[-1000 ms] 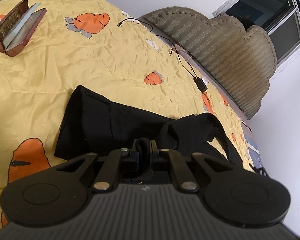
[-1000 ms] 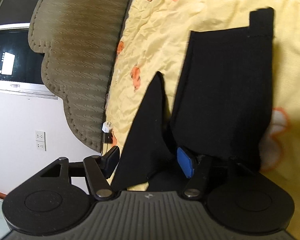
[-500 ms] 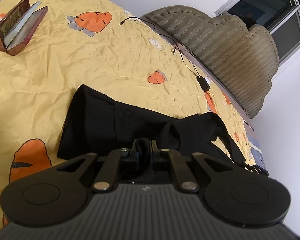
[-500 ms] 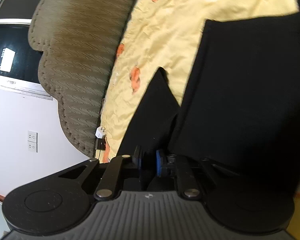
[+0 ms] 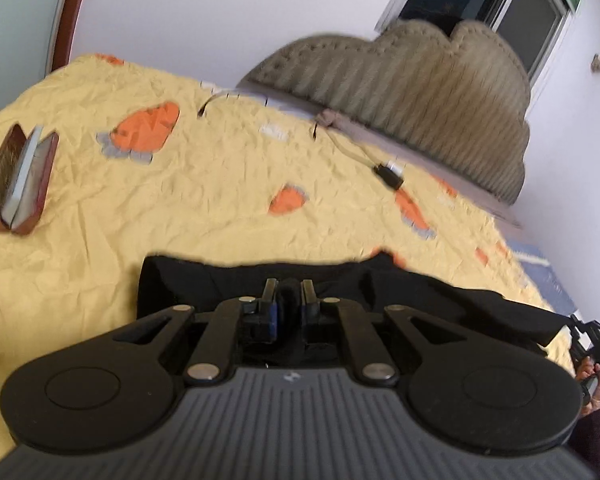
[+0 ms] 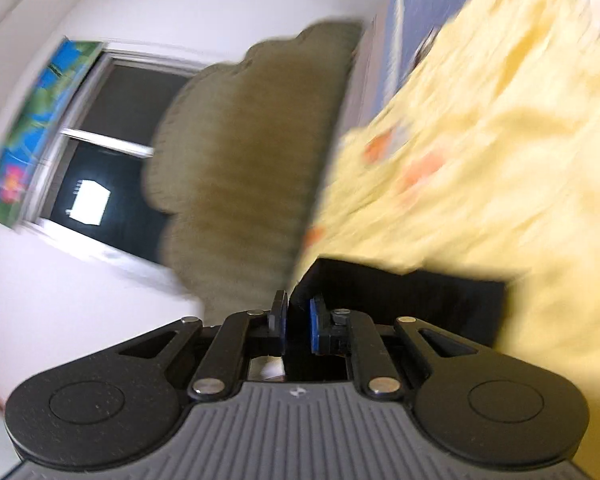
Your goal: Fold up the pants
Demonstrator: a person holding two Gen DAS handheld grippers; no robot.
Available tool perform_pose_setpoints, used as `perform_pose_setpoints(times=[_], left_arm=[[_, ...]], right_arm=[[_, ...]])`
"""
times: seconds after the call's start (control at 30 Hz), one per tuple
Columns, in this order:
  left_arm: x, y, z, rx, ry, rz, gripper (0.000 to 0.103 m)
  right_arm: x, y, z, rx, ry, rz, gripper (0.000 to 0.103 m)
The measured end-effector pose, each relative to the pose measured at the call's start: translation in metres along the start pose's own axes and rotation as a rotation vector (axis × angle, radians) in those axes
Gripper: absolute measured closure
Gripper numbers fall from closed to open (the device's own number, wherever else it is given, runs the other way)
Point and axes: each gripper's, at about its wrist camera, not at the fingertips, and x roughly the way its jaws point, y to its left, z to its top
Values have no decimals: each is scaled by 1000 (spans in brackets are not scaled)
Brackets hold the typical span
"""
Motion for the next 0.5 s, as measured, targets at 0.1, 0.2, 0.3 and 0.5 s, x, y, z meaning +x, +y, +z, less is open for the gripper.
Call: perform_pose_setpoints(times=[0.1, 0.2, 0.3, 0.5], left_arm=[[15, 7, -15, -2, 52, 55, 94], [19, 20, -26, -38, 76, 70, 94], [9, 28, -28, -94, 55, 45, 94], [-5, 23, -17, -65, -7, 43, 92]], right_arm=[[-5, -27, 4, -12, 37, -97, 93], [5, -45, 3, 0, 80, -164, 93], [8, -57, 8, 54, 70, -183, 93], [11, -63, 18, 100, 54, -215, 91]])
